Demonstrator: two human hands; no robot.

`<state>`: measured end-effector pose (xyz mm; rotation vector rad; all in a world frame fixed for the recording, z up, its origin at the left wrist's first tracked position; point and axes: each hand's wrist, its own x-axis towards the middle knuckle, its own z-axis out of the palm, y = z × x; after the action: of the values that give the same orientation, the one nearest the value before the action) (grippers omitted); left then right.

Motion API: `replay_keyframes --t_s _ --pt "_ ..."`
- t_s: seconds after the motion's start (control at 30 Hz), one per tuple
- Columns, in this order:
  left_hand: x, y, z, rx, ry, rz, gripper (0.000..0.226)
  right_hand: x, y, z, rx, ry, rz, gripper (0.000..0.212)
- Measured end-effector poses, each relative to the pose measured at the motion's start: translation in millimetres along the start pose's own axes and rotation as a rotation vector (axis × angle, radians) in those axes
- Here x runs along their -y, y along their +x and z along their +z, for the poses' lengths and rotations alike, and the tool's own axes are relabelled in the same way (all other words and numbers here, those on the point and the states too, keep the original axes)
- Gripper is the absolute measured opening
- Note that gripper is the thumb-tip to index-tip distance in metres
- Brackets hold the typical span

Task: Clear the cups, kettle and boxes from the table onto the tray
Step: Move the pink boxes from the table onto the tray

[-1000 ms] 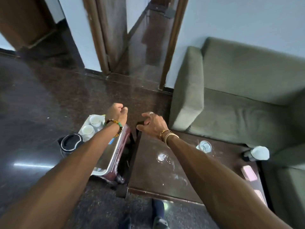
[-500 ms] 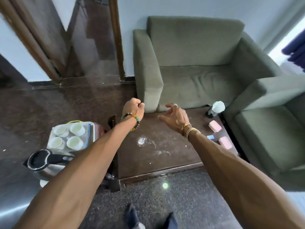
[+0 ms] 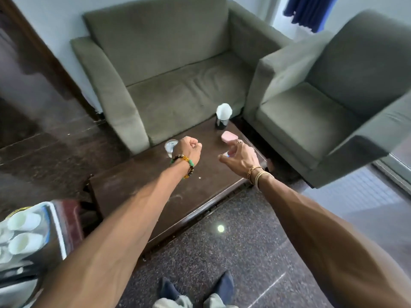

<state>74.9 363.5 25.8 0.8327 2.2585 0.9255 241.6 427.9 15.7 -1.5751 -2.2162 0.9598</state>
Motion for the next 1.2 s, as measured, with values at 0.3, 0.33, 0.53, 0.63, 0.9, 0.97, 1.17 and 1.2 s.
replay_keyframes --t_s 0.3,0.33,0.53,0.63,0.9,0.97,1.17,1.2 --pt "-85.0 -9.6 124.8 0.141 -0.064 0.089 0.007 -96.7 16.2 -101.0 -0.152 0.056 0.127 0.057" --pt "-87.9 -11.9 136.3 0.164 -0.064 0.095 0.003 -105.3 16.7 -104.7 -0.158 0.057 0.144 0.057" --pt "-99.2 -0.2 193.6 0.279 0.023 0.087 0.009 -154.9 23.4 -113.3 -0.103 0.039 0.226 0.054" --pt "-118.9 19.1 211.2 0.314 0.056 0.093 0.009 -172.3 36.5 -128.3 -0.1 0.024 0.287 0.054" --pt "-180.0 69.1 238.9 0.335 0.076 0.15 0.005 -185.7 99.8 -173.8 -0.189 0.052 0.345 0.053" --pt "-188.6 80.5 245.7 0.325 0.082 0.143 0.006 -189.4 114.6 -176.6 -0.181 0.064 0.342 0.053" --pt "-191.3 108.8 278.0 0.333 0.078 0.09 0.007 -211.5 160.8 -165.6 -0.086 0.087 0.344 0.053" --pt "-188.1 115.5 285.8 0.332 0.075 0.075 0.006 -217.4 170.9 -161.5 -0.057 0.081 0.337 0.053"
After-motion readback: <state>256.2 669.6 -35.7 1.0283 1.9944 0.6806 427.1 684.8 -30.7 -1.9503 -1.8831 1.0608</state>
